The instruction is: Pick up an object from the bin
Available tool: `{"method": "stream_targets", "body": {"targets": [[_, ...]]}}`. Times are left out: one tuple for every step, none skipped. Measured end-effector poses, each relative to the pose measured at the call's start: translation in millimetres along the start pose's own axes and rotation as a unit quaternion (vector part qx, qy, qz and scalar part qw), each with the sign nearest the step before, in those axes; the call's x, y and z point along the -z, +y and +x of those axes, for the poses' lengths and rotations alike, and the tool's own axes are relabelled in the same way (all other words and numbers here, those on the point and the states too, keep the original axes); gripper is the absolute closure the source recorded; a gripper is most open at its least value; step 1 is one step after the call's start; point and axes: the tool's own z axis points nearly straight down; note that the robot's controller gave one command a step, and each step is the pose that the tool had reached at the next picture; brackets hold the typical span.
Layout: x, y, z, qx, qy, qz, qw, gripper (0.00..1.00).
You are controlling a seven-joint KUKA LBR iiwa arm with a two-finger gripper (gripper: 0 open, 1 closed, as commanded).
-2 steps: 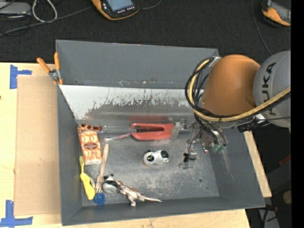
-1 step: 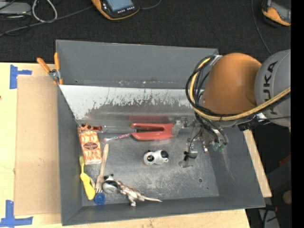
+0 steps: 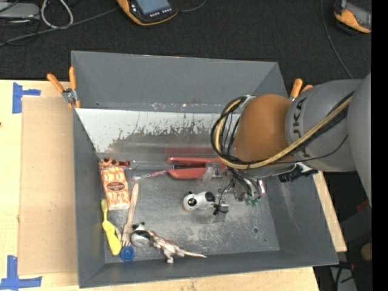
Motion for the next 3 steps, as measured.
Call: {"method": "stream_targets", "body": {"targets": [[1, 9, 2.4, 0.016, -0.0014, 0.000, 0.9999, 0.00], [-1, 15, 11.4, 0.017, 0.0038, 0.000, 0.9998, 0.00], [-33, -2, 9.4, -0.007, 0.0002, 0.000, 1.0000, 0.00]]}}
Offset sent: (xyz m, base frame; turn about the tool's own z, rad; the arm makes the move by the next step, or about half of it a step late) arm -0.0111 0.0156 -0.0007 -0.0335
